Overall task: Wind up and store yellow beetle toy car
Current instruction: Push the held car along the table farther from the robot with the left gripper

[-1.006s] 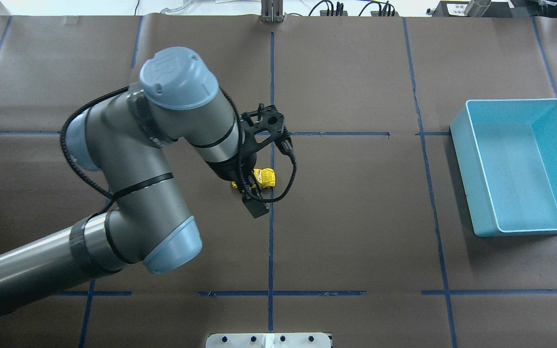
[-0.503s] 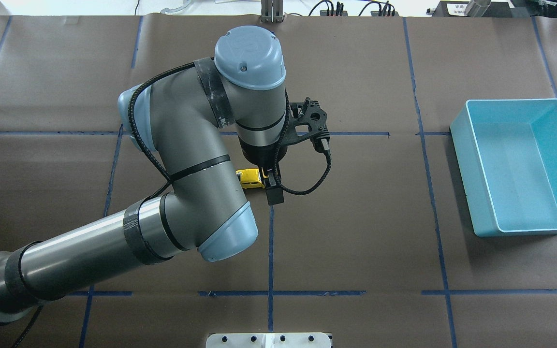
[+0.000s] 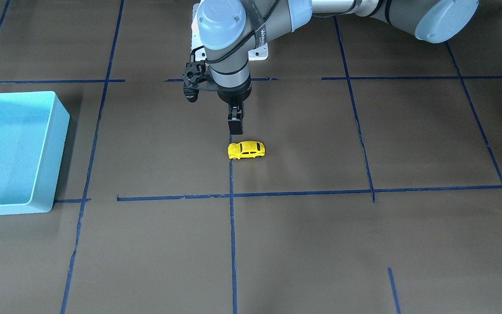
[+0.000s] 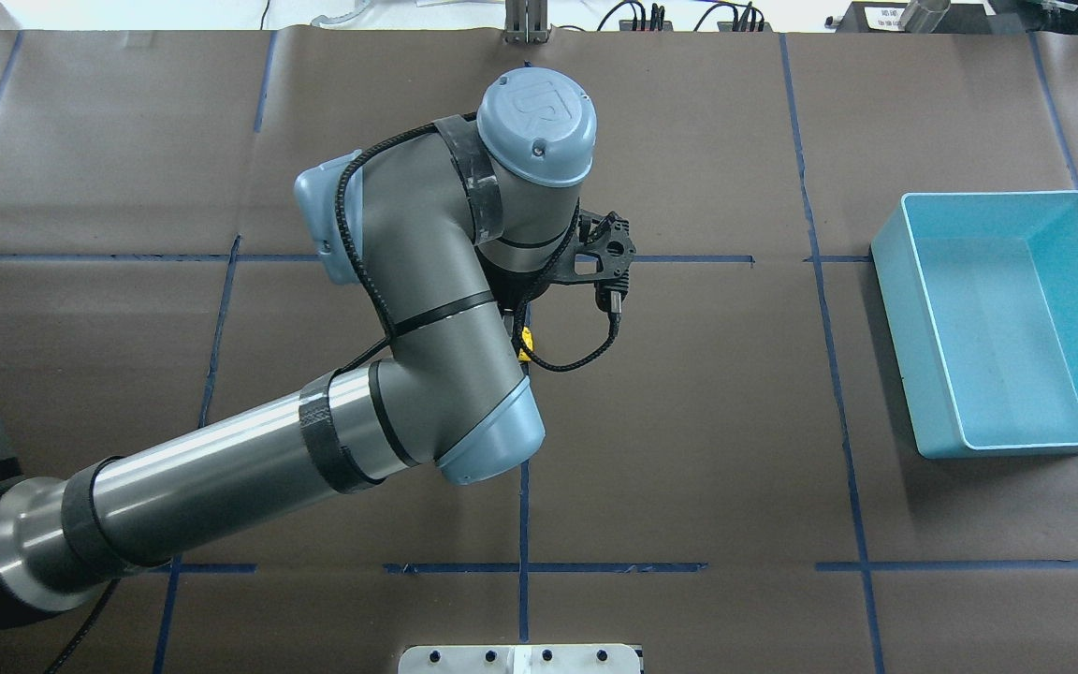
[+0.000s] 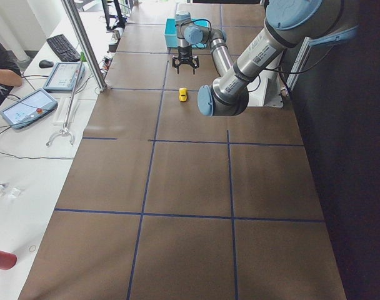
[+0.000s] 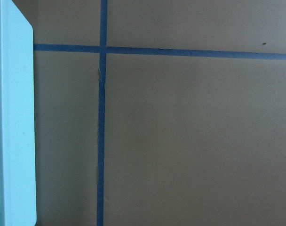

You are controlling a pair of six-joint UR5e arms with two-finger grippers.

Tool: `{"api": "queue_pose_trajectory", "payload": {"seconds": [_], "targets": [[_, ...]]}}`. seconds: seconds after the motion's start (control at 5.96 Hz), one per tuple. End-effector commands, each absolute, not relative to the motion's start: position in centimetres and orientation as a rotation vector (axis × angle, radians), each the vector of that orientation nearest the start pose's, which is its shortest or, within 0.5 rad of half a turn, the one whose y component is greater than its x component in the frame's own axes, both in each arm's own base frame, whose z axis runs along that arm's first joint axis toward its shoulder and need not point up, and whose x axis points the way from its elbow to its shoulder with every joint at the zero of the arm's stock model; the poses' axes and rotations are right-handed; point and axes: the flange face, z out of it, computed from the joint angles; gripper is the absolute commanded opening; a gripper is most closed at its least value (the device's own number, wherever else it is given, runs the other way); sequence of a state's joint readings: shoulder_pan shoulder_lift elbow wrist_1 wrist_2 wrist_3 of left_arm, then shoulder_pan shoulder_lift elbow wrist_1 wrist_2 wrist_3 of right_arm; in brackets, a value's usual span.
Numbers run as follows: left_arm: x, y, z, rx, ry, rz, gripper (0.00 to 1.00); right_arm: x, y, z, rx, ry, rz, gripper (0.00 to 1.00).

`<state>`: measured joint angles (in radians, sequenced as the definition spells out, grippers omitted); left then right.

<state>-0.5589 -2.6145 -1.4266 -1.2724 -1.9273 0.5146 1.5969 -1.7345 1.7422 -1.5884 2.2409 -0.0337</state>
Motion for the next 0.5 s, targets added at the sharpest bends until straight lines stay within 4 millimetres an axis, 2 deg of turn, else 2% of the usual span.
{"api": "queue_pose_trajectory", "payload": {"seconds": [0.0, 0.17, 0.34], "targets": [[62.9, -50.6, 8.4, 0.552, 0.511, 1.554, 1.00, 8.2, -42.0, 65.8, 0.010, -0.670, -0.004, 1.00], [63.9, -50.4, 9.9, 0.548, 0.498, 1.565, 1.00, 8.2, -42.0, 65.8, 0.011, -0.670, -0.004, 1.00], [65.5, -48.9, 11.2, 0.539, 0.448, 1.584, 1.00, 8.2, -42.0, 65.8, 0.011, -0.670, -0.004, 1.00]]}}
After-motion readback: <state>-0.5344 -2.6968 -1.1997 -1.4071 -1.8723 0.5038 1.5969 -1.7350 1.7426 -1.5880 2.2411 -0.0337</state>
